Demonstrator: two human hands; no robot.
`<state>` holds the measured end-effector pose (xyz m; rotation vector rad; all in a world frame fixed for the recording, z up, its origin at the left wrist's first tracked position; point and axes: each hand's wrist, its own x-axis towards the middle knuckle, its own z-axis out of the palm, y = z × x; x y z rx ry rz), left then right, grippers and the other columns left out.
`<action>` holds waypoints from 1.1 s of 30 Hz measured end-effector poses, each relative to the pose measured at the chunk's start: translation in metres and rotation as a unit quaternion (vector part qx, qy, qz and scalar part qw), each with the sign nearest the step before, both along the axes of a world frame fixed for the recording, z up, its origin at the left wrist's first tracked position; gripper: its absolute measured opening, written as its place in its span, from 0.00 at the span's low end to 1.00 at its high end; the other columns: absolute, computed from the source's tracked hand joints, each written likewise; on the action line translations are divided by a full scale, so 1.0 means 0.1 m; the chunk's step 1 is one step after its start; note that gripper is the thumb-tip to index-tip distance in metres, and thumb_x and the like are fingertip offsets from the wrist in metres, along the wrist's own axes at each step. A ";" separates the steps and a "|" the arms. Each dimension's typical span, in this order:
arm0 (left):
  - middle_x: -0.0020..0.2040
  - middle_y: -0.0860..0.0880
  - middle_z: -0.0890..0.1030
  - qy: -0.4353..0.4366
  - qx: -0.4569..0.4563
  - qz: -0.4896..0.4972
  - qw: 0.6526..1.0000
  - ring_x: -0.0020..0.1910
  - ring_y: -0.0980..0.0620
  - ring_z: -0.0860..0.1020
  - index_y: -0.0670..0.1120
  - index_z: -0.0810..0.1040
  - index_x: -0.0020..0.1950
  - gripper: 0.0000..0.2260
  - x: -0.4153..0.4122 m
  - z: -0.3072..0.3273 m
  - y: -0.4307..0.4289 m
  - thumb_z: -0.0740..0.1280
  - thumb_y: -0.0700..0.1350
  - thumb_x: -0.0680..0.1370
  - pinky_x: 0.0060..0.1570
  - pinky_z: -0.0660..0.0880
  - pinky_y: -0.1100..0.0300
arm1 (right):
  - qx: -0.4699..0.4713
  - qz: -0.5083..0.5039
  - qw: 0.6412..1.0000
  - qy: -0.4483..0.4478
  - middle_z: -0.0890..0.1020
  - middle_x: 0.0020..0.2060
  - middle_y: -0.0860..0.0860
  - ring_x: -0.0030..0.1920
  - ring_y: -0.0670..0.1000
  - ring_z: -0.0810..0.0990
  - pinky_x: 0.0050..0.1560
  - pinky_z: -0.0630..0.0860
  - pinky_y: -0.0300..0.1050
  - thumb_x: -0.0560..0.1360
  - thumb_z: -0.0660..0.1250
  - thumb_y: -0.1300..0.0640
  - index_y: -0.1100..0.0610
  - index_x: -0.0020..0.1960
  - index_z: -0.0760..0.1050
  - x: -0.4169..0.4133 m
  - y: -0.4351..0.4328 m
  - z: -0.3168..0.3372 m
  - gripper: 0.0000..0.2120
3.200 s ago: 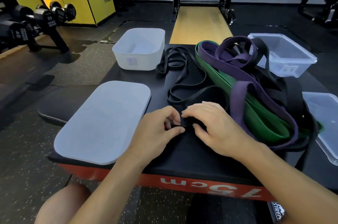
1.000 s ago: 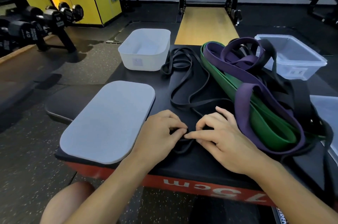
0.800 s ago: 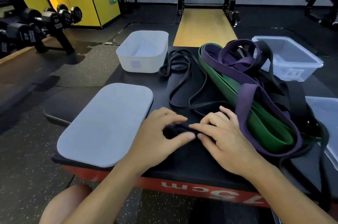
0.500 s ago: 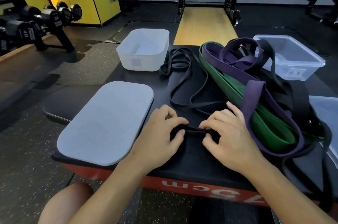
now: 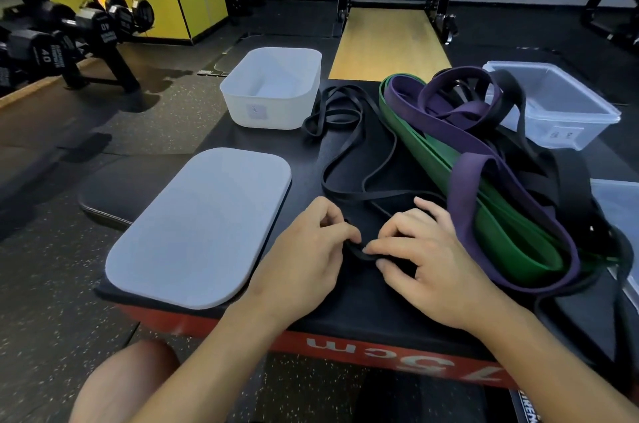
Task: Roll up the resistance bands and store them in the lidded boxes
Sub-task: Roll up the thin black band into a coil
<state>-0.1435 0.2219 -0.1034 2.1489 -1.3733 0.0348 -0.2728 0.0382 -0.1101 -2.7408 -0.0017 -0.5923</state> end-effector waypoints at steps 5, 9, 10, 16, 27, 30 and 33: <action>0.52 0.62 0.74 0.034 -0.032 0.035 0.998 0.52 0.63 0.75 0.54 0.87 0.53 0.08 0.00 -0.01 -0.01 0.68 0.53 0.80 0.51 0.66 0.77 | 0.003 0.033 0.999 0.014 0.74 0.50 0.37 0.57 0.40 0.73 0.79 0.52 0.56 0.79 0.67 0.49 0.38 0.60 0.82 0.00 -0.02 0.02 0.12; 0.49 0.61 0.77 0.088 -0.061 0.055 0.993 0.53 0.62 0.77 0.55 0.89 0.49 0.04 0.03 0.01 -0.04 0.75 0.51 0.77 0.52 0.68 0.75 | 0.002 0.037 0.999 0.024 0.73 0.50 0.36 0.58 0.40 0.72 0.80 0.52 0.54 0.80 0.63 0.48 0.39 0.60 0.81 0.00 -0.01 0.03 0.12; 0.50 0.62 0.77 0.088 -0.060 0.054 0.993 0.53 0.62 0.77 0.55 0.89 0.49 0.04 0.03 0.01 -0.05 0.75 0.51 0.78 0.52 0.69 0.74 | -0.001 0.036 0.999 0.023 0.73 0.49 0.36 0.57 0.40 0.72 0.80 0.52 0.53 0.80 0.63 0.48 0.39 0.60 0.82 0.00 -0.01 0.03 0.12; 0.52 0.60 0.79 -0.011 -0.044 0.015 0.999 0.49 0.62 0.77 0.50 0.89 0.50 0.09 -0.01 -0.02 -0.07 0.69 0.51 0.79 0.49 0.72 0.69 | 0.002 -0.031 1.000 0.000 0.75 0.43 0.37 0.52 0.41 0.75 0.79 0.52 0.52 0.77 0.63 0.46 0.42 0.53 0.83 0.01 0.03 0.03 0.11; 0.58 0.65 0.82 0.112 -0.020 -0.026 0.993 0.60 0.66 0.78 0.58 0.88 0.47 0.03 0.10 0.02 -0.01 0.77 0.54 0.76 0.62 0.71 0.67 | -0.004 -0.063 0.998 -0.023 0.76 0.45 0.39 0.51 0.42 0.75 0.80 0.51 0.50 0.74 0.64 0.46 0.45 0.50 0.84 0.04 0.03 0.01 0.11; 0.54 0.65 0.84 0.090 -0.013 -0.034 0.995 0.57 0.63 0.79 0.57 0.88 0.46 0.03 0.11 0.01 -0.04 0.77 0.54 0.76 0.60 0.71 0.67 | -0.003 -0.060 0.998 -0.029 0.76 0.43 0.40 0.50 0.43 0.76 0.79 0.54 0.52 0.75 0.64 0.47 0.46 0.53 0.85 0.04 0.02 0.01 0.13; 0.52 0.65 0.84 0.070 -0.017 -0.036 0.997 0.55 0.61 0.79 0.56 0.88 0.47 0.04 0.08 -0.01 -0.02 0.77 0.54 0.75 0.56 0.70 0.69 | -0.014 -0.048 0.998 -0.033 0.74 0.42 0.40 0.48 0.44 0.74 0.78 0.56 0.54 0.76 0.64 0.48 0.45 0.55 0.86 0.04 0.01 0.00 0.14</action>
